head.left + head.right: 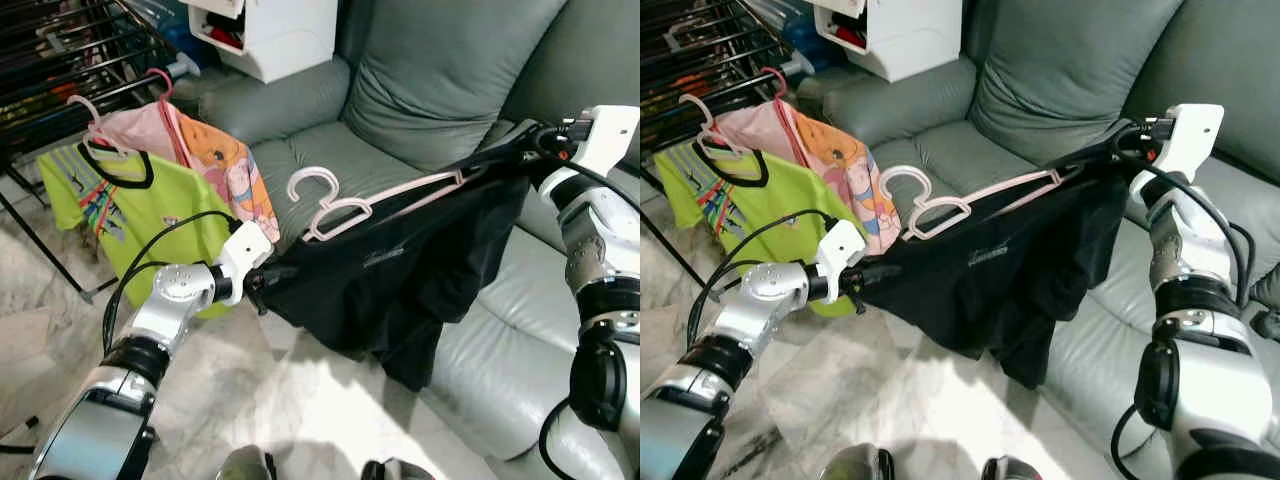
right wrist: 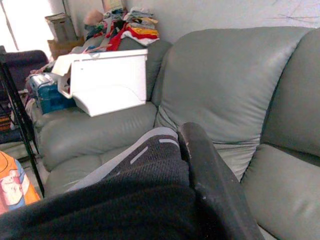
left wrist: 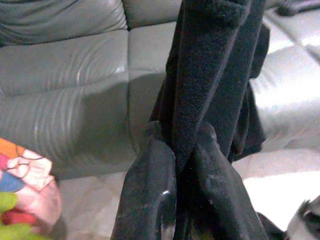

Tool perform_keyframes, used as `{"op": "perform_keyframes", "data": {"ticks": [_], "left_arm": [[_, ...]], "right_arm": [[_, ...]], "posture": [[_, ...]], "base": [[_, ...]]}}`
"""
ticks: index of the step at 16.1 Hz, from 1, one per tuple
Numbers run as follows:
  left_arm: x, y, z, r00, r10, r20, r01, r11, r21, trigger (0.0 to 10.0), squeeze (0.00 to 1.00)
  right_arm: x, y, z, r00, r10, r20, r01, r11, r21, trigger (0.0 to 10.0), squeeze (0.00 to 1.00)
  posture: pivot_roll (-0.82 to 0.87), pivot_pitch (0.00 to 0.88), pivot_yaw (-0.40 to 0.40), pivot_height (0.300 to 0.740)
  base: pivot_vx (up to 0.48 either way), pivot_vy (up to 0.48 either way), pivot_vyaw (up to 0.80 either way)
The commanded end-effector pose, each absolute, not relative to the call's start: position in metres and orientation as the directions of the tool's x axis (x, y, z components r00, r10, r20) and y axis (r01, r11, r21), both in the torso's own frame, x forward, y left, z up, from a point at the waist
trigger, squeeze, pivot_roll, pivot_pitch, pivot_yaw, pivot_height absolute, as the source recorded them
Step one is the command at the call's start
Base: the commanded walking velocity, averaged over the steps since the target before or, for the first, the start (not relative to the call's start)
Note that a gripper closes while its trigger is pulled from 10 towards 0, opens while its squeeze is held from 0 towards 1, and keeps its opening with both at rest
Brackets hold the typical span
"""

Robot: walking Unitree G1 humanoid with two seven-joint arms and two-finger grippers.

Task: Hang hanger

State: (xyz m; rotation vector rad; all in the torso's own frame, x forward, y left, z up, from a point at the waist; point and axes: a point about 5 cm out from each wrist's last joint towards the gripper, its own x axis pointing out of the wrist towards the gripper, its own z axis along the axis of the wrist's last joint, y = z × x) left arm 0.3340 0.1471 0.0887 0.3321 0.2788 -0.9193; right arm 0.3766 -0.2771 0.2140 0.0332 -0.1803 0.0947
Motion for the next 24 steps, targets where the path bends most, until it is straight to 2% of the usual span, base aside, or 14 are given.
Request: {"op": "perform_keyframes", "data": {"ticks": [1,6,24], "left_arm": [[0.326,0.179,0.066,0.635,-0.611,-0.473,0.738,0.661,0.136,0.0,0.00],[0.329,0.178,0.056,0.695,-0.502,-0.515,0.665,0.721,0.195,0.0,0.00],[0.329,0.178,0.054,0.704,-0.485,-0.519,0.656,0.724,0.212,0.0,0.00]], "right_arm": [[0.374,-0.289,0.253,0.942,0.043,0.334,-0.046,0.999,0.003,0.0,0.00],[0.377,-0.272,0.250,0.941,0.107,0.321,-0.104,0.994,-0.028,0.0,0.00],[0.378,-0.271,0.250,0.941,0.108,0.321,-0.105,0.994,-0.027,0.0,0.00]], "posture": [[-0.08,0.040,0.015,0.740],[-0.08,0.038,0.014,0.740],[-0.08,0.037,0.015,0.740]], "base": [[0.000,0.000,0.00],[0.000,0.000,0.00],[0.000,0.000,0.00]]}}
